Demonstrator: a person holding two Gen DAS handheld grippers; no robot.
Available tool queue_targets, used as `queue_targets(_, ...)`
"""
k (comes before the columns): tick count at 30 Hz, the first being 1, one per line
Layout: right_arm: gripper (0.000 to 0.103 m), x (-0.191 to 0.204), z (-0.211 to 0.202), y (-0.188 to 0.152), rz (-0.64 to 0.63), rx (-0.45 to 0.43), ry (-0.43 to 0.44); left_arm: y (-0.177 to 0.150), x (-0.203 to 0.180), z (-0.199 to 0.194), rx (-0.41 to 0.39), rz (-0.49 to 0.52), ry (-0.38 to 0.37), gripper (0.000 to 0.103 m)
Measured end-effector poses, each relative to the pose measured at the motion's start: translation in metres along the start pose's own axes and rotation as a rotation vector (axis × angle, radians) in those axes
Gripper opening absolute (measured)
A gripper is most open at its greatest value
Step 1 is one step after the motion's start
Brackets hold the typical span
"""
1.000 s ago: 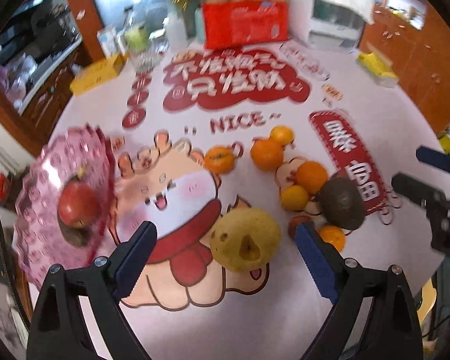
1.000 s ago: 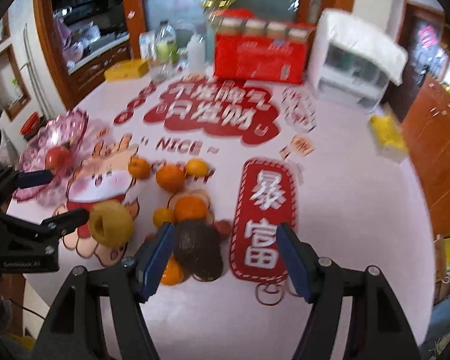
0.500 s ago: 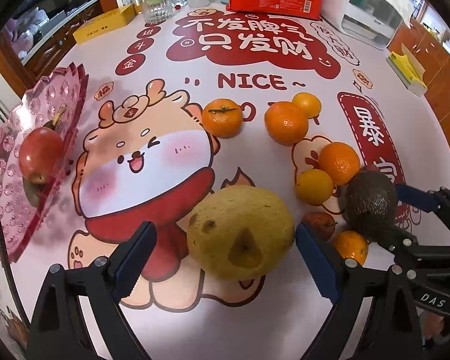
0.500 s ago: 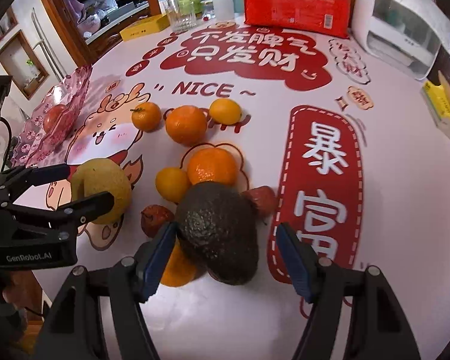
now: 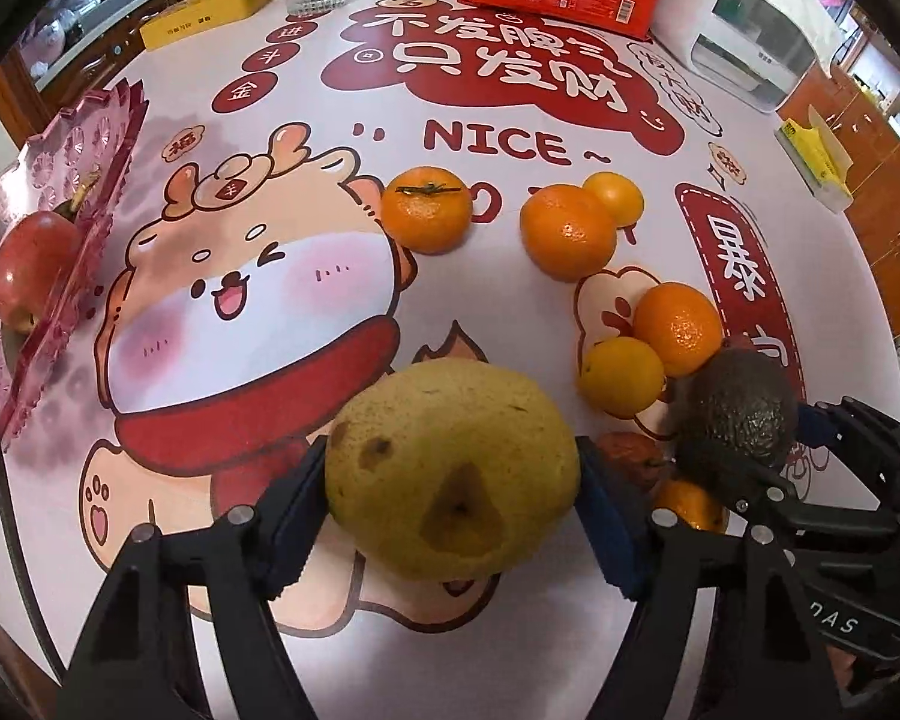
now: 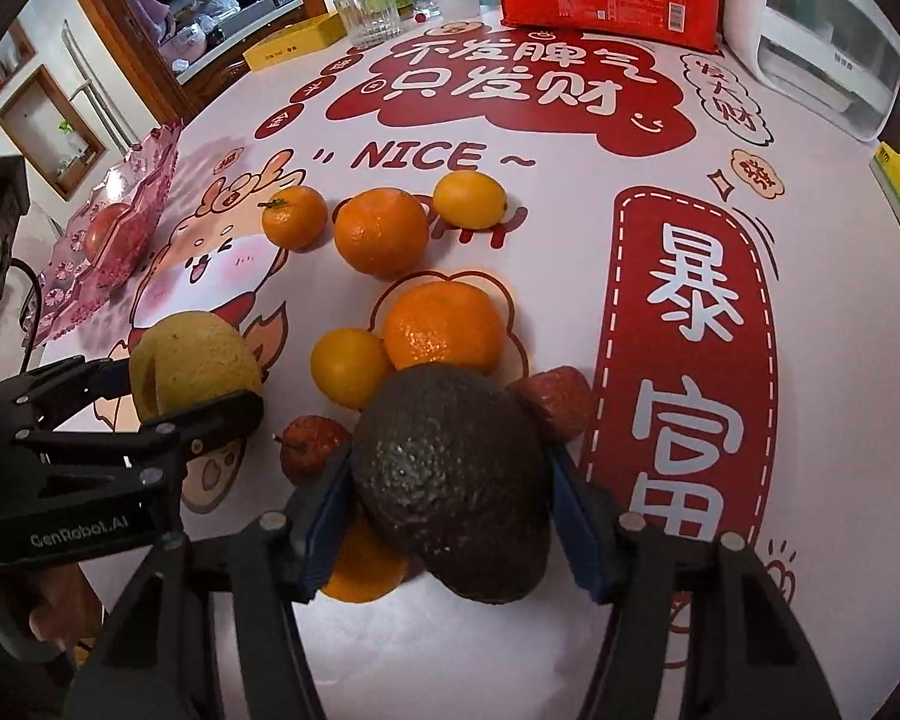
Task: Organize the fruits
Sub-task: 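Grasp the avocado with the right tool while the left tool grasps the yellow pear, then carry the avocado and pear into the pink bowl and release both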
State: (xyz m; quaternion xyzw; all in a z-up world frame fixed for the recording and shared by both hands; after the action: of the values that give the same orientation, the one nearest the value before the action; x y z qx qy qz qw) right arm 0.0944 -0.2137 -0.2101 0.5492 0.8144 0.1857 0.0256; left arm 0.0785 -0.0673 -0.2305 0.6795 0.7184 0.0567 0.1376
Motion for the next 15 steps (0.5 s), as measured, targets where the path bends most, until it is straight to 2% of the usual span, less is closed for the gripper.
queue_targets(8, 0.060, 0.000, -0.005, 0.001, 0.009, -0.014, -0.009, -0.001, -0.002, -0.005, -0.008, 0.014, 0.004, 0.074)
queue_targets(15, 0.060, 0.008, -0.027, 0.005, 0.007, -0.061, -0.016, 0.000, -0.007, -0.032, -0.050, 0.064, 0.010, 0.074)
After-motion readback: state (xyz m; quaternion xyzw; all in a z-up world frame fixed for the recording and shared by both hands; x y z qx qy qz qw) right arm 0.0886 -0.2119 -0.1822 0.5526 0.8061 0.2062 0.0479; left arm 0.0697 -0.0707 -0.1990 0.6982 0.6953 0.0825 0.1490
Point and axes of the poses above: each gripper's, at about its wrist camera, not at the fingertips, and z roughly the way its jaws point, x to its left, y to its top, the point moved 2 cm from there along z, roughly the way its jaws point, and after that the axes turned 4 degrees about x, right-handed, at the moved point
